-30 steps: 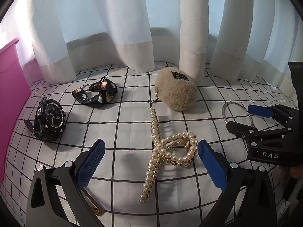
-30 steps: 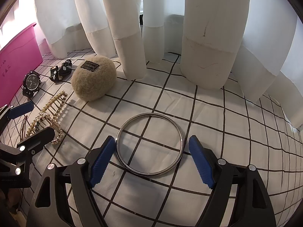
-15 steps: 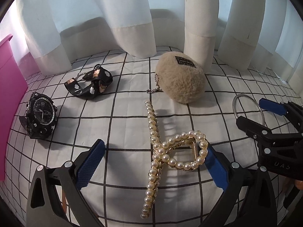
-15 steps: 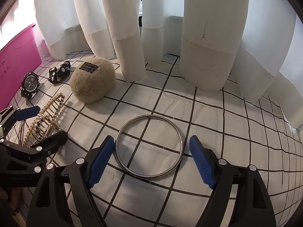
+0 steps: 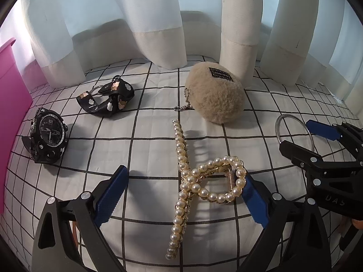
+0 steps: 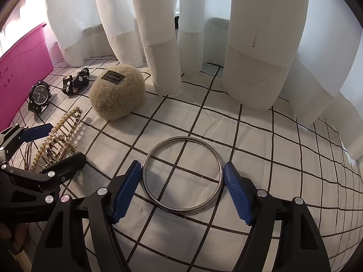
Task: Organize jewelry
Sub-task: 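Close the left tool on the pearl hair claw while the right tool grasps the silver ring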
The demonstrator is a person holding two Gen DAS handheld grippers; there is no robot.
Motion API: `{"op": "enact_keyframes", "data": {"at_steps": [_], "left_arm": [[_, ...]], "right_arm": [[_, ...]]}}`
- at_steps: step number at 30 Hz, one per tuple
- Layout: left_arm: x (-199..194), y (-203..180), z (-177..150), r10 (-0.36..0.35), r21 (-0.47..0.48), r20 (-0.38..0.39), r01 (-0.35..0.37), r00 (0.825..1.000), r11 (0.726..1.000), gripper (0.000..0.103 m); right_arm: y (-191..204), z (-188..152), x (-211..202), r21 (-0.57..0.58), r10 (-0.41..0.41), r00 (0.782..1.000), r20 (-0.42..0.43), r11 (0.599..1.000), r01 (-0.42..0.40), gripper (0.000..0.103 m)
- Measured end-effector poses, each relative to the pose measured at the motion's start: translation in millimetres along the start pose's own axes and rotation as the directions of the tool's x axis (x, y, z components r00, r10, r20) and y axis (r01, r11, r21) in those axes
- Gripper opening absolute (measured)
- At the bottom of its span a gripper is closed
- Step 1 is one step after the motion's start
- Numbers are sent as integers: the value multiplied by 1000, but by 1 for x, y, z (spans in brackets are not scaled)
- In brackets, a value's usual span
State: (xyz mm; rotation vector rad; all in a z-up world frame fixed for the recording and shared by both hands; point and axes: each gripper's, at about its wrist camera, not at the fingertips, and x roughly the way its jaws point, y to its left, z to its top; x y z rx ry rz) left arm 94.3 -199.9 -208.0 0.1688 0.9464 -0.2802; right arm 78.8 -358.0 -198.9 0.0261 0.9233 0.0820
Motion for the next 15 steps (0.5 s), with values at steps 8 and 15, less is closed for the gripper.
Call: {"op": "enact_keyframes", "data": {"at_steps": [8,15], "left_arm": [[-15,-15,-9,-19,34,48,18,999,999,47],[-24,-11,-14,-1,19,55,0,998,1000,47]], "right_arm": [[-3,-3,-3,19,12,1000,11,1000,-12,71],[-7,-7,-7,40,30,999,20,999,-31,71]]}}
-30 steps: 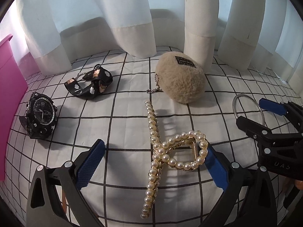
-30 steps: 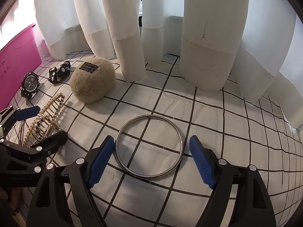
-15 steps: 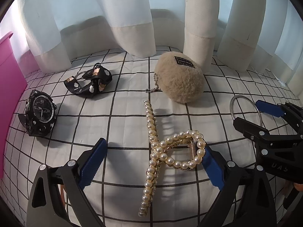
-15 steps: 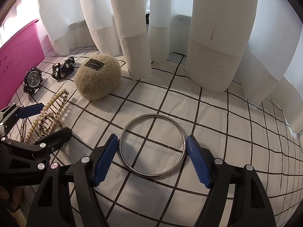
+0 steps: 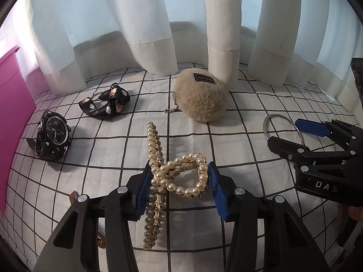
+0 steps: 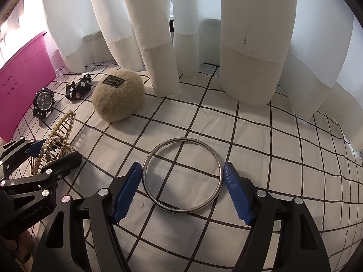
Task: Organize jewelry
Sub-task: 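Close the left tool on the pearl hair claw while the right tool grasps the silver ring, then carry the pearl claw in the left tool while the right tool carries the ring to the basin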
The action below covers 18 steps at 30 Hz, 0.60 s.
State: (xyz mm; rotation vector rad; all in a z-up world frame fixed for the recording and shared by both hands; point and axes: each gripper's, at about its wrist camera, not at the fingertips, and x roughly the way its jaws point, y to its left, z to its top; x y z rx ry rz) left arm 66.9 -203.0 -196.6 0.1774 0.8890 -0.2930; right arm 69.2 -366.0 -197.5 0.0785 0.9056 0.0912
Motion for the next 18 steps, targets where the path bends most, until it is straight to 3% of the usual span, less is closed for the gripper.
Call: {"op": "enact_keyframes", "data": {"at_steps": [18], "left_arm": [[-55,2,16,37,-71,79,-31,996,997,47]], "right_arm": [[4,14,-45,-40,42,995,93,998,-38,71]]}}
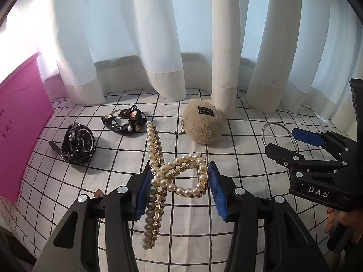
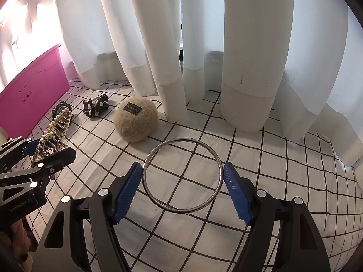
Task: Organize jewelry
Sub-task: 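Carry the pearl claw in the left tool while the right tool carries the ring to the basin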
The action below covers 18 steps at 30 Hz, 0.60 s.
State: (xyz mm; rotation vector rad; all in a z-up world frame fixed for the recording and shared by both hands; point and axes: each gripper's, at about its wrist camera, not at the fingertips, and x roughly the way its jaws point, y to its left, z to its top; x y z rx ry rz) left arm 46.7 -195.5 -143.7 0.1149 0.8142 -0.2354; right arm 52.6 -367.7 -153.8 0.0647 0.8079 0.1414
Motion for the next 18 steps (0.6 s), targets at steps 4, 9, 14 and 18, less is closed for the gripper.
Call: {"op": "enact_keyframes", "data": {"at_steps": [4,9,14,18], "left_arm": [[-18,3,6,13,-27,22,-12,1000,1000,47],[-47,9,13,39,-85,55,-34,998,996,47],[-83,21,17,92,-142,102,-77,990,987,47],[-111,32,16,160,-189,132,-134,978,973,47]], "right_arm": [[5,8,-16,-29,21,999,25,999,-21,71],[11,24,-40,-75,56,997,58,996,-51,71],[24,43,-60,-132,109,989,96,987,-96,71],[38,56,-72,-181,168,978,125,973,-144,71]]}}
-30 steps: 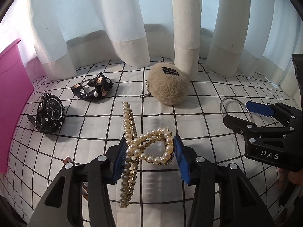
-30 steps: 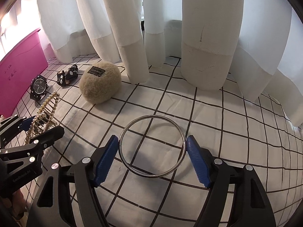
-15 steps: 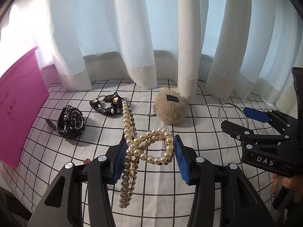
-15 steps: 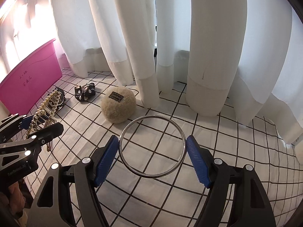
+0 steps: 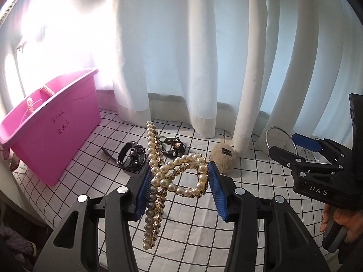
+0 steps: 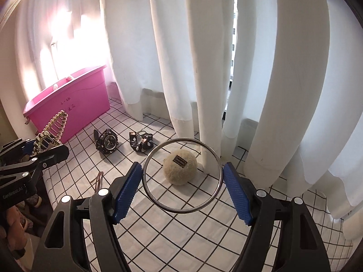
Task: Organize jewelry
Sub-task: 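Carry the pearl claw in the left tool while the right tool carries the ring to the basin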
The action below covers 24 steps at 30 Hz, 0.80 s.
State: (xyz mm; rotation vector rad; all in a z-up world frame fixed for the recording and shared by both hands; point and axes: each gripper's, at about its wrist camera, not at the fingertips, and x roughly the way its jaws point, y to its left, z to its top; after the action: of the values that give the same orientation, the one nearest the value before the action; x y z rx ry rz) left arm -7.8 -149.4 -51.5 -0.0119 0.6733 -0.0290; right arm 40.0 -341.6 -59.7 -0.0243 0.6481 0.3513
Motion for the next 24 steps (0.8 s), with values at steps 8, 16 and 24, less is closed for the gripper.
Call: {"op": "enact_keyframes", "data": {"at_steps": [8,16,24], "left_arm": [[-45,53,9,129,-112,41,-124,991,986,47],[-72,123,27,202,-163,90,-186,975,969,47],[-76,215,74,215,-149,140,-194,967,970,47]], "right_arm": [[41,38,3,-69,129,991,31,990,-127,71],[104,87,17,-116,214,973,91,972,-204,71],[173,144,50,-94,254,961,112,965,-244,71]]}}
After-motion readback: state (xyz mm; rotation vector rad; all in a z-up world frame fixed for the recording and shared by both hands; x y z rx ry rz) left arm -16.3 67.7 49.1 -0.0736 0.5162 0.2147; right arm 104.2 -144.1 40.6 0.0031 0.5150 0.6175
